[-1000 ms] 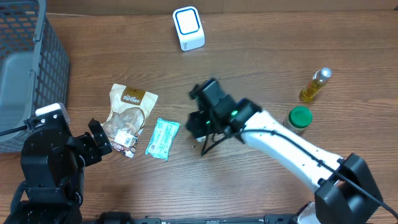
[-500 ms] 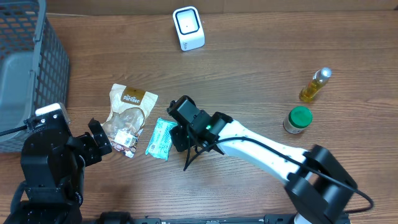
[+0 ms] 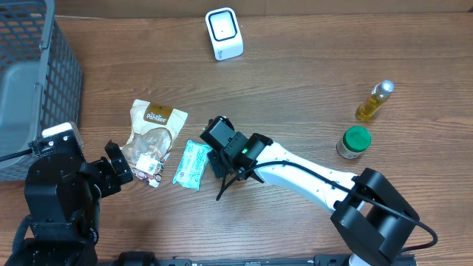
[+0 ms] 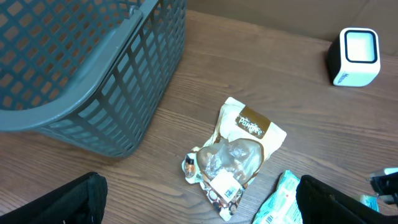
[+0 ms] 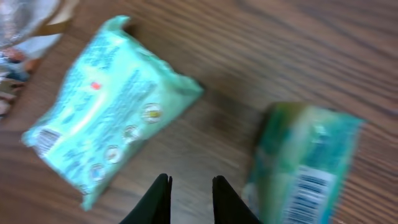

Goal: Scan the item barcode
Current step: 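Lower the right gripper around the small light-blue wipe pack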

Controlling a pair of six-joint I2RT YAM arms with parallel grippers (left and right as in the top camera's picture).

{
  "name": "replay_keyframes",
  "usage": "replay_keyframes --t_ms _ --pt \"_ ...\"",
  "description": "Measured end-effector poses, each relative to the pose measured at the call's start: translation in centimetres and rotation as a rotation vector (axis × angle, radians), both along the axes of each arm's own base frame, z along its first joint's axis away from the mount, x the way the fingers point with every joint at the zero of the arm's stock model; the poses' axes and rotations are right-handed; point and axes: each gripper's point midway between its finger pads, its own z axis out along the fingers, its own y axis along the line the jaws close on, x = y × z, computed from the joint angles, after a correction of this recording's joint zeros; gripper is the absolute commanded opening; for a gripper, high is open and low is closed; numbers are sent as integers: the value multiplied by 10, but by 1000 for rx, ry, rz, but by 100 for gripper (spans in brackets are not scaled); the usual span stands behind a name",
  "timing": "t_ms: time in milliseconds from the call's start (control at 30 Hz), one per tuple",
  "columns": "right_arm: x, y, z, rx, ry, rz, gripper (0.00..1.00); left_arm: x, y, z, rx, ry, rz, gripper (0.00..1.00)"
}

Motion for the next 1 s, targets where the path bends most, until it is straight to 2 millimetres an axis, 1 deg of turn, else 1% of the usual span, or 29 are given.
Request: replay_keyframes --t_ms 133,467,500,533,567,800,933,967,1000 --pt "4 -7 -1 -33 -24 -26 24 0 0 0 0 0 0 100" --pt "7 -11 -1 -52 -39 -41 24 0 0 0 0 0 0 100" --pt "7 -11 -1 -52 -39 -42 23 0 0 0 0 0 0 100" --pt "7 -12 0 -52 -39 -43 18 0 0 0 0 0 0 100" --pt "7 -11 0 -53 -41 -39 16 0 0 0 0 0 0 100" --pt "20 1 8 7 -95 -52 15 0 0 0 0 0 0 100" --pt "28 -5 14 -9 -134 -78 14 0 0 0 0 0 0 100" --pt "32 -10 17 -20 -152 -93 4 0 0 0 0 0 0 99" --pt "37 -15 20 -29 -169 -106 4 0 0 0 0 0 0 99"
